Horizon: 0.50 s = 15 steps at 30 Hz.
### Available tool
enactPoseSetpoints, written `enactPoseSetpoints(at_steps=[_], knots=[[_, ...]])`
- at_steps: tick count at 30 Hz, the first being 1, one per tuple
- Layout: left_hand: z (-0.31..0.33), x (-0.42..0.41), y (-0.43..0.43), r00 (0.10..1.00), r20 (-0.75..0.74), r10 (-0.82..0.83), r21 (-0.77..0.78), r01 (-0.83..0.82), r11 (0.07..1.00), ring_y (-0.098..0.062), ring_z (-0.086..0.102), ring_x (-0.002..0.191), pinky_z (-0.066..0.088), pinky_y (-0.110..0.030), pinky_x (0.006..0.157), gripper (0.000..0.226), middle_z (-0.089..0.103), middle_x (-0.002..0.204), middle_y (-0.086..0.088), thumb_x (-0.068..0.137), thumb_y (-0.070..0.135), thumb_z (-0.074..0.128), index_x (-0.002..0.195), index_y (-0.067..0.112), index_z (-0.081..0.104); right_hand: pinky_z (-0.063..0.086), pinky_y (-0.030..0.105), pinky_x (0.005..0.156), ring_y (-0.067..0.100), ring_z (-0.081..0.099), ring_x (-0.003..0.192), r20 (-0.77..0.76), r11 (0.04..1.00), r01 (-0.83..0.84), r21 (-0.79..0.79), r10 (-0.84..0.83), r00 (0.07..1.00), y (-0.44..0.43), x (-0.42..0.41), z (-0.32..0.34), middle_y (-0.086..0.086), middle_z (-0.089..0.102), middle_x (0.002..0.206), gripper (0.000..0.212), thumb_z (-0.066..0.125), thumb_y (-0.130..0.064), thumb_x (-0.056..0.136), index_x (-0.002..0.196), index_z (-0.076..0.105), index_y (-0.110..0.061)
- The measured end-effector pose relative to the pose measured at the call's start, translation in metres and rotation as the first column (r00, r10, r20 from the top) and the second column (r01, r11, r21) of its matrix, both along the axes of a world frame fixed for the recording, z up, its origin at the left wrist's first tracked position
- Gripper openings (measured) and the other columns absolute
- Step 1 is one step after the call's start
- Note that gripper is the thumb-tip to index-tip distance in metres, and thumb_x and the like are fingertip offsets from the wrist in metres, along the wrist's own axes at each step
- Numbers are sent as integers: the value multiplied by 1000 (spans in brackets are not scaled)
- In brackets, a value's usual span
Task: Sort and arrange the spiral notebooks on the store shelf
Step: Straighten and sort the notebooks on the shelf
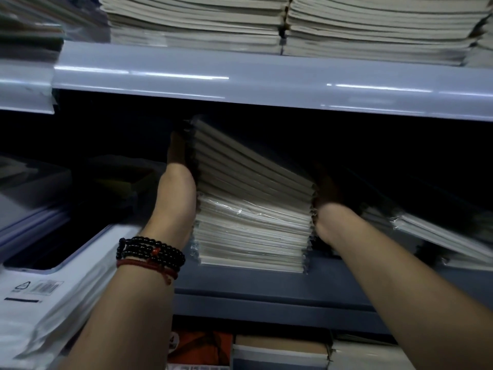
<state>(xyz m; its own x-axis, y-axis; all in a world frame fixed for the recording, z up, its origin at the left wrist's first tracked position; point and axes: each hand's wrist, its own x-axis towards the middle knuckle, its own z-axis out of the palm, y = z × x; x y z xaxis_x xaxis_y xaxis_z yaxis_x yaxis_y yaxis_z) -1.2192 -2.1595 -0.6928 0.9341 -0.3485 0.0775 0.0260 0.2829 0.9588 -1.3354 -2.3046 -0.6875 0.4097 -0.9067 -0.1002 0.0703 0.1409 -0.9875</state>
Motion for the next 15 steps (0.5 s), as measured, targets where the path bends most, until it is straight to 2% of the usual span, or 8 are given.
enactPoseSetpoints(at_steps=[3, 4, 6, 8, 9, 11, 13, 15], knots=[[-3, -7, 3, 1000, 17, 26, 28, -26, 999, -35, 53, 132, 41, -52, 112, 86, 56, 145, -10, 90, 80, 33, 145, 16, 52, 18, 13, 29, 4, 29, 23, -4, 1000, -8, 11, 8, 1000, -1, -3, -4, -4, 42, 59, 41, 52, -59, 94, 87, 58, -19], [-4, -7, 4, 999, 27, 29, 14, -29, 999, -36, 51, 134, 37, -54, 115, 87, 56, 145, -9, 88, 81, 34, 142, 16, 55, 19, 13, 29, 3, 31, 20, 10, 1000, -17, 24, 17, 1000, -1, -5, -4, -3, 44, 65, 39, 52, -59, 93, 92, 58, -21], [-5, -6, 7, 995, 75, 72, -3, -72, 997, -27, 63, 115, 46, -48, 108, 74, 68, 121, -1, 85, 79, 38, 116, 19, 68, 20, 13, 32, 1, 30, 19, 42, 998, -18, 66, 15, 999, 0, -8, -3, 0, 50, 70, 38, 54, -57, 93, 83, 57, -20], [-3, -4, 9, 984, 126, 125, -42, -121, 992, -17, 60, 88, 49, -36, 87, 48, 61, 91, 5, 94, 68, 41, 81, 26, 59, 22, 12, 30, 2, 32, 19, 95, 996, -19, 91, 10, 995, 3, -13, -3, 2, 51, 70, 36, 57, -50, 94, 74, 52, -20], [-2, -4, 11, 980, 138, 143, -50, -137, 989, -16, 55, 84, 46, -33, 80, 42, 55, 86, 6, 97, 62, 42, 77, 27, 53, 23, 12, 29, 1, 35, 21, 119, 995, -26, 92, 15, 993, 4, -15, -4, 3, 50, 70, 34, 57, -46, 95, 74, 51, -20], [-5, -3, 13, 972, 179, 152, -51, -145, 988, -24, 59, 95, 47, -36, 85, 45, 57, 96, 4, 99, 58, 42, 95, 18, 63, 28, 16, 34, 1, 47, 36, 119, 996, -49, 73, 40, 992, 7, -17, -4, 2, 49, 72, 29, 57, -42, 96, 76, 50, -23], [-8, -1, 14, 973, 202, 114, -54, -105, 993, -31, 62, 110, 47, -42, 95, 71, 65, 113, -2, 87, 70, 45, 123, 12, 64, 29, 21, 44, 2, 52, 62, 107, 996, -57, 66, 50, 993, 6, -18, -1, -2, 48, 75, 26, 57, -43, 96, 77, 50, -27], [-8, -2, 15, 977, 204, 64, -60, -53, 997, -31, 64, 104, 46, -44, 89, 85, 68, 113, -4, 71, 81, 49, 122, 16, 67, 30, 20, 41, 7, 50, 64, 100, 996, -59, 62, 53, 994, 4, -17, 1, -4, 50, 80, 23, 59, -43, 96, 80, 51, -28]])
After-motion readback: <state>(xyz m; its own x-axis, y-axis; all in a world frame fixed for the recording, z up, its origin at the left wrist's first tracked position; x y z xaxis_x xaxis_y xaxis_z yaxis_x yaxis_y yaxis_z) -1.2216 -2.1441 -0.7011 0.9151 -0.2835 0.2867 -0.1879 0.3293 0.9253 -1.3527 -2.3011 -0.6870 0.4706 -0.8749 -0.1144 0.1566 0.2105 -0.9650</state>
